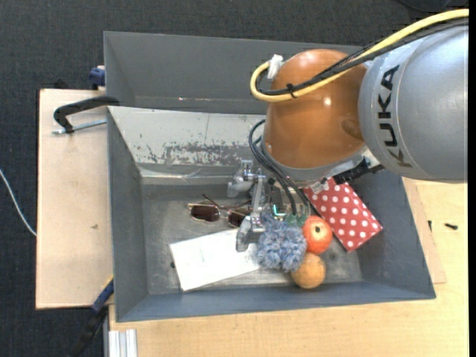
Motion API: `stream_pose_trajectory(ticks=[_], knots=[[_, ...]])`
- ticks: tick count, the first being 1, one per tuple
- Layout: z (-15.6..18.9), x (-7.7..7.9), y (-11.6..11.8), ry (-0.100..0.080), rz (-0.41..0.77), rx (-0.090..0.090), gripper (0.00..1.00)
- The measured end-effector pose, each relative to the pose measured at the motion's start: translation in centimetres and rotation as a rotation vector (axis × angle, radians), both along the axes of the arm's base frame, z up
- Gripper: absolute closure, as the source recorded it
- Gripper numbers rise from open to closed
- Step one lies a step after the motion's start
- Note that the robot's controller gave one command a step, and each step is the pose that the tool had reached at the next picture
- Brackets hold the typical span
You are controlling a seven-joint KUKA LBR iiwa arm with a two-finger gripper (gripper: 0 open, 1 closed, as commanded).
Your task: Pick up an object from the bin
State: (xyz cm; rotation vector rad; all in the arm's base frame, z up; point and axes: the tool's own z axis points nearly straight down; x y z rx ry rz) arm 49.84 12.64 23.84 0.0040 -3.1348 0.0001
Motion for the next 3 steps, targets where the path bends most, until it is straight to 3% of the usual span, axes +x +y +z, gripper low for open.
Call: stream_pose_trajectory(ticks=[1, 2, 3], knots=[[0.4, 0.2, -0.1, -0.008, -0.002, 0.001, 0.0], [-2.7, 1.5, -0.2, -0.013, -0.064, 0.003, 0.0], [-8.5, 4.3, -1.5, -0.012, -0.038, 0.002, 0.0]])
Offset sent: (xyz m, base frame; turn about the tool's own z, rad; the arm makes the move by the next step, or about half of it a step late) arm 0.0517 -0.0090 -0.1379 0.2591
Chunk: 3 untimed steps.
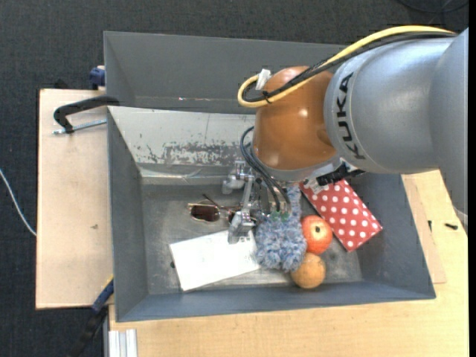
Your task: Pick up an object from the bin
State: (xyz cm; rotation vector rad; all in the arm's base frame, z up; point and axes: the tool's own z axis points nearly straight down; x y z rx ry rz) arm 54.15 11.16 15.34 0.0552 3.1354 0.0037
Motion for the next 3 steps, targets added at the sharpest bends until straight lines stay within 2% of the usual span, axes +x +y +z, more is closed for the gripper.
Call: stream_pose_trajectory(ticks=[1, 2, 3], knots=[[-7.7, 2.0, 1.7, 0.007, -0.039, 0.001, 1.0], [-7.6, 2.0, 1.7, 0.007, -0.039, 0.001, 1.0], [10.6, 1.7, 1.5, -0.009, 0.005, 0.001, 1.0]])
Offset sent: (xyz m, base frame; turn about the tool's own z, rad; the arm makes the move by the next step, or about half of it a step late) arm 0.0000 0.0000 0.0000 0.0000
